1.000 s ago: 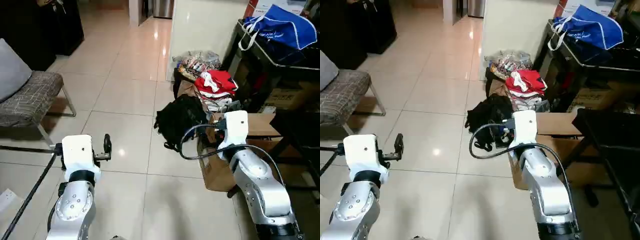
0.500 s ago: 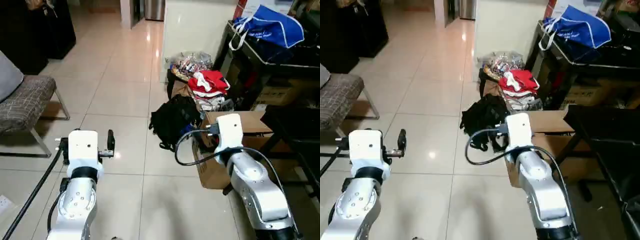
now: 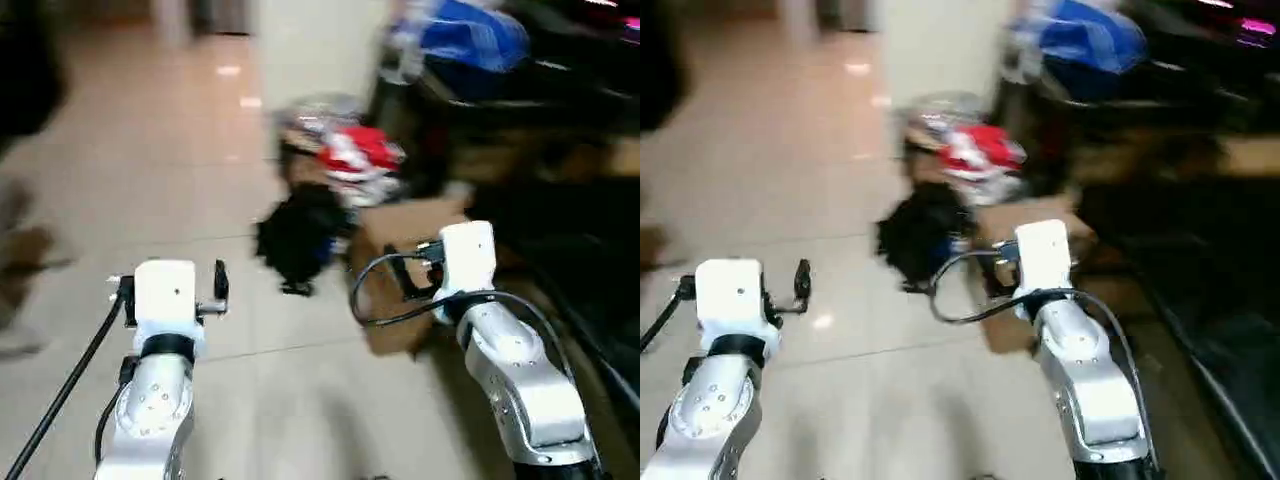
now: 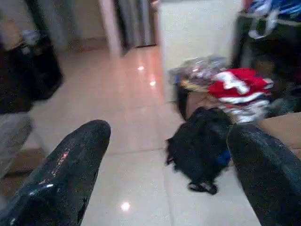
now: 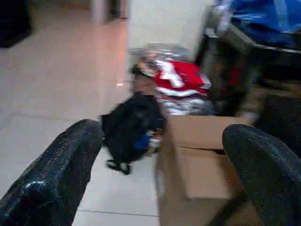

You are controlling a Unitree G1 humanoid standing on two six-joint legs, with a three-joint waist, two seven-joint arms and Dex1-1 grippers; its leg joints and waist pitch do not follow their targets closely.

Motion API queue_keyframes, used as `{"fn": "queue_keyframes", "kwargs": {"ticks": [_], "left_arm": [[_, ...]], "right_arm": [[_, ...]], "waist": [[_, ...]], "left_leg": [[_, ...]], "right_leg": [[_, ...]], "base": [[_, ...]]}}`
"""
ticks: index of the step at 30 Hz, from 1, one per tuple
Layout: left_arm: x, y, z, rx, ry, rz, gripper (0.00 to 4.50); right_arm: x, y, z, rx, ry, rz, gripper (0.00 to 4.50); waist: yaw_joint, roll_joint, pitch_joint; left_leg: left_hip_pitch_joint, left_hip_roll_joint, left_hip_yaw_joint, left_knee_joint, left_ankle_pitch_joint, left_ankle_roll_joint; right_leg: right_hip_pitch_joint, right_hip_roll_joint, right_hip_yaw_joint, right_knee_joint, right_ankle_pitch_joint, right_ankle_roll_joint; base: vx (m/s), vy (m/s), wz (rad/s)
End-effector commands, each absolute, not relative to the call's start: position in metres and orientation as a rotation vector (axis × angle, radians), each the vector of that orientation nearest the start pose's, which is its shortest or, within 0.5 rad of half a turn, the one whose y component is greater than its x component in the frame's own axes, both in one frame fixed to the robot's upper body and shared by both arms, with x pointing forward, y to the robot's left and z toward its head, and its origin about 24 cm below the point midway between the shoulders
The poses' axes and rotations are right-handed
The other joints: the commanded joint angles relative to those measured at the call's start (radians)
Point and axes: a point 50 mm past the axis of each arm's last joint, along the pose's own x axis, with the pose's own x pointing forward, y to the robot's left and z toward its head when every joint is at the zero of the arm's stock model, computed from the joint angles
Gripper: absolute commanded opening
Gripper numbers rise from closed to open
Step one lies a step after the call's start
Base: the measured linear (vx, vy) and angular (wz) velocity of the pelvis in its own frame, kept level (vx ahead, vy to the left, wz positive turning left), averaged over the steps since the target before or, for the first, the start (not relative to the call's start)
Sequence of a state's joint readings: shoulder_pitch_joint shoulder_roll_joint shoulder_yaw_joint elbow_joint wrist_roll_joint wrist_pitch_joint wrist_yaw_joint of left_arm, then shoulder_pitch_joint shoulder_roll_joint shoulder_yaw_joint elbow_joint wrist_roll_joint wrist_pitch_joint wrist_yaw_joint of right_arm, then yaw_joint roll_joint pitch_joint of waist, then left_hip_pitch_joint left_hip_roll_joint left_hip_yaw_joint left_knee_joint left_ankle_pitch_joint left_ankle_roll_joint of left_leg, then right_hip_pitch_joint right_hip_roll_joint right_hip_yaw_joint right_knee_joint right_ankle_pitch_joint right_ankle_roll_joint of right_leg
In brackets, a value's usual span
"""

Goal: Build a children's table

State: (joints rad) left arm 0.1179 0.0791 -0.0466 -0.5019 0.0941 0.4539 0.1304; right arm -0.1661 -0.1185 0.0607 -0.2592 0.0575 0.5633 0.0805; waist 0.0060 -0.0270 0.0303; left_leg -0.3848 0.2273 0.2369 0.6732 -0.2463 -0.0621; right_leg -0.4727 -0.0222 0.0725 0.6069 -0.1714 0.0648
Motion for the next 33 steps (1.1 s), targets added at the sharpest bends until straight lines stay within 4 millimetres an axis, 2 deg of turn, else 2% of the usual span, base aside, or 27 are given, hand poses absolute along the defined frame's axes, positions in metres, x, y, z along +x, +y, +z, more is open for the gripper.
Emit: {"fn": "queue_keyframes", "kwargs": {"ticks": [1,4,7,9,11,12,13,14,15,16,17,18,19,20,21,22,23,24,25,26,27,28,29,30,31,32,33], "left_arm": [[0.225,0.163,0.09,0.162,0.05,0.136,4.42],[0.225,0.164,0.092,0.161,0.036,0.147,4.42],[0.225,0.165,0.092,0.169,0.034,0.149,4.42],[0.225,0.165,0.092,0.171,0.034,0.147,4.42],[0.226,0.165,0.092,0.185,0.03,0.146,4.42],[0.228,0.165,0.092,0.194,0.025,0.141,4.42],[0.23,0.165,0.093,0.195,0.012,0.13,4.42],[0.23,0.165,0.093,0.195,0.012,0.13,4.42],[0.232,0.165,0.095,0.187,0.003,0.135,4.42],[0.232,0.165,0.095,0.187,0.003,0.135,4.42],[0.232,0.164,0.096,0.117,-0.008,0.113,4.42],[0.231,0.163,0.097,0.093,-0.011,0.113,4.42],[0.231,0.163,0.098,0.076,-0.013,0.113,4.42],[0.231,0.163,0.098,0.06,-0.013,0.106,4.42],[0.231,0.161,0.098,0.038,-0.014,0.097,4.42],[0.232,0.161,0.098,0.03,-0.014,0.095,4.42],[0.233,0.161,0.098,0.018,-0.016,0.094,4.42],[0.234,0.161,0.098,0.02,-0.017,0.094,4.42],[0.235,0.161,0.098,0.023,-0.018,0.094,4.42],[0.236,0.161,0.097,0.031,-0.019,0.094,4.42],[0.236,0.161,0.097,0.033,-0.019,0.095,4.42],[0.237,0.162,0.096,0.046,-0.027,0.097,4.42],[0.239,0.163,0.096,0.051,-0.043,0.095,4.42],[0.239,0.163,0.096,0.043,-0.054,0.091,4.42],[0.24,0.163,0.097,0.033,-0.064,0.086,4.42],[0.24,0.164,0.091,0.039,-0.071,0.078,4.42],[0.239,0.165,0.088,0.053,-0.069,0.079,4.42]], "right_arm": [[0.279,-0.142,0.096,-0.084,0.121,0.149,4.5],[0.28,-0.141,0.096,-0.083,0.122,0.147,4.5],[0.281,-0.141,0.095,-0.086,0.126,0.13,4.5],[0.282,-0.142,0.095,-0.087,0.126,0.119,4.5],[0.283,-0.146,0.095,-0.096,0.13,0.082,4.5],[0.284,-0.148,0.095,-0.098,0.131,0.064,4.5],[0.285,-0.152,0.095,-0.098,0.129,0.035,4.5],[0.285,-0.152,0.095,-0.098,0.129,0.035,4.5],[0.285,-0.155,0.096,-0.101,0.123,0.017,4.5],[0.285,-0.155,0.096,-0.101,0.123,0.017,4.5],[0.284,-0.157,0.096,-0.091,0.122,0.012,4.5],[0.284,-0.158,0.097,-0.088,0.119,0.01,4.5],[0.284,-0.158,0.097,-0.083,0.116,0.007,4.5],[0.283,-0.158,0.097,-0.07,0.114,0.003,4.5],[0.283,-0.158,0.097,-0.045,0.112,-0.008,4.5],[0.283,-0.158,0.098,-0.035,0.111,-0.008,4.5],[0.282,-0.158,0.098,-0.022,0.106,-0.011,4.5],[0.281,-0.159,0.098,-0.02,0.108,-0.012,4.5],[0.28,-0.159,0.097,-0.021,0.11,-0.012,4.5],[0.279,-0.159,0.097,-0.021,0.109,-0.012,4.5],[0.279,-0.16,0.097,-0.02,0.108,-0.012,4.5],[0.277,-0.16,0.097,-0.018,0.101,-0.008,4.5],[0.276,-0.161,0.097,-0.018,0.094,-0.002,4.5],[0.275,-0.16,0.097,-0.014,0.087,0.007,4.5],[0.275,-0.16,0.097,-0.009,0.08,0.016,4.5],[0.274,-0.16,0.096,-0.039,0.038,0.054,4.5],[0.274,-0.16,0.094,-0.063,0.026,0.07,4.5]], "waist": [[-0.011,0.002,-0.046],[-0.033,-0.006,-0.047],[-0.038,-0.004,-0.054],[-0.044,-0.006,-0.053],[-0.058,-0.002,-0.047],[-0.072,-0.004,-0.046],[-0.073,0.006,-0.048],[-0.076,0.01,-0.045],[-0.078,0.02,-0.042],[-0.078,0.02,-0.042],[-0.074,0.026,-0.041],[-0.062,0.022,-0.022],[-0.074,-0.002,-0.018],[-0.09,-0.022,-0.026],[-0.115,-0.019,-0.036],[-0.109,-0.017,-0.041],[-0.105,-0.005,-0.044],[-0.124,0.03,-0.051],[-0.128,0.046,-0.056],[-0.117,0.062,-0.055],[-0.114,0.033,-0.026],[-0.114,0.033,-0.026],[-0.121,-0.045,-0.074],[-0.102,-0.028,-0.1],[-0.068,-0.015,-0.087],[-0.082,-0.023,-0.059],[-0.076,-0.01,-0.04]], "left_leg": [[0.067,-0.036,0.003,-0.051,-0.37,-0.053],[0.068,-0.037,0.002,-0.054,-0.38,-0.013],[0.059,-0.041,0.001,-0.059,-0.334,0.005],[0.072,-0.044,0.009,-0.052,-0.341,0.024],[0.092,-0.041,0.012,-0.045,-0.384,0.048],[0.094,-0.039,0.009,-0.042,-0.404,0.075],[0.092,-0.037,0.006,-0.045,-0.401,0.089],[0.096,-0.023,0.003,-0.053,-0.399,0.117],[0.103,0.008,-0.002,-0.071,-0.397,0.145],[0.103,0.008,-0.002,-0.071,-0.397,0.145],[0.113,0.11,-0.006,-0.127,-0.365,0.197],[0.118,0.139,0.032,-0.149,-0.395,0.196],[0.115,0.117,0.057,-0.131,-0.431,0.184],[0.161,-0.041,0.091,0.039,-0.552,0.117],[0.138,-0.104,0.042,0.068,-0.532,0.109],[0.037,-0.116,-0.011,0.035,-0.369,0.131],[0.029,-0.12,-0.025,0.029,-0.317,0.14],[0.029,-0.09,-0.064,-0.017,-0.258,0.178],[0.041,-0.031,-0.096,-0.052,-0.214,0.229],[0.091,0.166,-0.18,-0.131,-0.109,0.348],[0.121,0.178,-0.12,-0.146,-0.117,0.364],[0.121,0.178,-0.12,-0.146,-0.117,0.364],[0.077,-0.112,0.011,0.083,-0.279,0.244],[-0.008,-0.176,-0.079,0.194,-0.279,0.156],[0.0,-0.194,-0.088,0.205,-0.246,0.127],[-0.004,-0.216,-0.114,0.208,-0.188,0.104],[-0.003,-0.216,-0.147,0.184,-0.126,0.106]], "right_leg": [[-0.028,0.059,-0.032,-0.118,-0.388,0.006],[-0.016,0.057,-0.045,-0.124,-0.402,-0.015],[0.0,0.057,-0.034,-0.119,-0.346,-0.026],[-0.016,0.072,-0.034,-0.131,-0.346,-0.042],[-0.037,0.085,-0.053,-0.145,-0.397,-0.046],[-0.038,0.088,-0.071,-0.151,-0.428,-0.042],[-0.031,0.082,-0.075,-0.147,-0.428,-0.042],[-0.033,0.073,-0.095,-0.149,-0.434,-0.046],[-0.029,0.057,-0.123,-0.133,-0.419,-0.065],[-0.029,0.057,-0.123,-0.133,-0.419,-0.065],[-0.005,-0.009,-0.149,-0.021,-0.287,-0.137],[-0.017,-0.03,-0.159,0.028,-0.245,-0.183],[-0.02,-0.024,-0.163,0.013,-0.263,-0.18],[-0.073,0.051,-0.173,-0.163,-0.562,-0.052],[-0.034,-0.005,-0.114,-0.185,-0.802,0.04],[0.069,-0.006,-0.097,-0.16,-0.788,0.13],[0.063,0.004,-0.106,-0.168,-0.784,0.175],[0.064,0.02,-0.145,-0.165,-0.65,0.189],[0.065,0.006,-0.161,-0.123,-0.533,0.153],[0.023,-0.067,-0.158,0.094,-0.29,0.014],[-0.046,-0.088,-0.153,0.161,-0.209,-0.144],[-0.046,-0.088,-0.153,0.161,-0.209,-0.144],[0.032,-0.025,-0.047,-0.019,-0.357,-0.157],[0.13,-0.119,0.031,-0.037,-0.544,-0.093],[0.092,-0.09,0.058,-0.061,-0.496,-0.066],[0.074,-0.062,0.09,-0.088,-0.394,-0.05],[0.076,-0.055,0.118,-0.123,-0.401,-0.015]], "base": [[-0.011,0.039,-0.48],[-0.008,0.042,-0.53],[0.001,0.035,-0.58],[0.0,0.021,-0.5],[-0.021,0.013,-0.43],[-0.029,0.014,-0.44],[-0.034,0.024,-0.57],[-0.021,0.029,-0.63],[-0.021,0.029,-0.63],[-0.014,-0.024,-0.65],[-0.007,-0.068,-0.6],[-0.007,-0.068,-0.6],[-0.018,-0.065,-0.58],[-0.028,-0.061,-0.68],[-0.028,-0.061,-0.68],[0.06,0.02,-0.99],[0.076,0.051,-1.14],[0.076,0.051,-1.14],[-0.01,-0.026,-1.0],[-0.006,-0.097,-0.8],[-0.006,-0.097,-0.8],[0.049,-0.111,-0.55],[0.06,-0.113,-0.82],[0.06,-0.113,-0.82],[0.009,-0.128,-0.62],[-0.03,-0.095,-0.26],[-0.03,-0.095,-0.26]]}}
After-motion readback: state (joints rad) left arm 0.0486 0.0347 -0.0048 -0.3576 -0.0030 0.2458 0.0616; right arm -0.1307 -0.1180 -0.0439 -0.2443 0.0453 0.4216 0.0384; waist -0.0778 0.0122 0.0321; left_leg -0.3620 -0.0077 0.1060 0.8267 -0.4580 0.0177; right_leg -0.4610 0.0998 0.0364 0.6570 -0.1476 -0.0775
